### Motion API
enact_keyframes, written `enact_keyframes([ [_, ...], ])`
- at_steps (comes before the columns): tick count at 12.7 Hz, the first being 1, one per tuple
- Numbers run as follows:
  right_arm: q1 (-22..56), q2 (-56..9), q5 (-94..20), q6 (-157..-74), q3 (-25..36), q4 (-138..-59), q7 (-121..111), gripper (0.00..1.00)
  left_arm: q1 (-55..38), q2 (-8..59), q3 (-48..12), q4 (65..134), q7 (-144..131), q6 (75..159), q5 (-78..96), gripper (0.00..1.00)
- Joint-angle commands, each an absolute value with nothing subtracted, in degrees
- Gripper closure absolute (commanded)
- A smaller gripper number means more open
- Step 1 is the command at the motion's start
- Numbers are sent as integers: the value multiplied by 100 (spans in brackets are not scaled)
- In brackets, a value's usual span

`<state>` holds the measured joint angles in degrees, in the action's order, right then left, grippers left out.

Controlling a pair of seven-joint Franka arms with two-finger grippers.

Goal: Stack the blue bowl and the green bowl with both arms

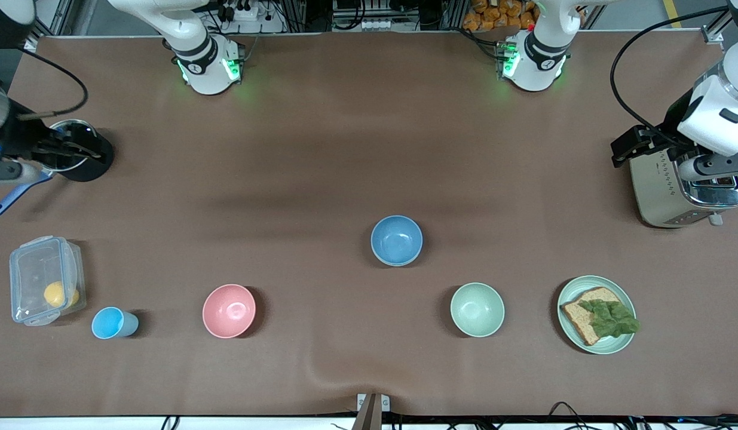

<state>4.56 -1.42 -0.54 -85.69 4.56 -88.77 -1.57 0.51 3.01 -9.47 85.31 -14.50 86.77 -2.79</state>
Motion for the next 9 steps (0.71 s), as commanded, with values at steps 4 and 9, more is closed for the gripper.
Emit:
enact_keyframes([
  [4,220,-123,-141,-8500,475,-8745,-290,0,44,167,-940,8622,-1292,8613,-202,0],
  [9,202,-105,-97,-8464,475,-8745,-466,0,53,176,-905,8613,-1292,8596,-255,0],
])
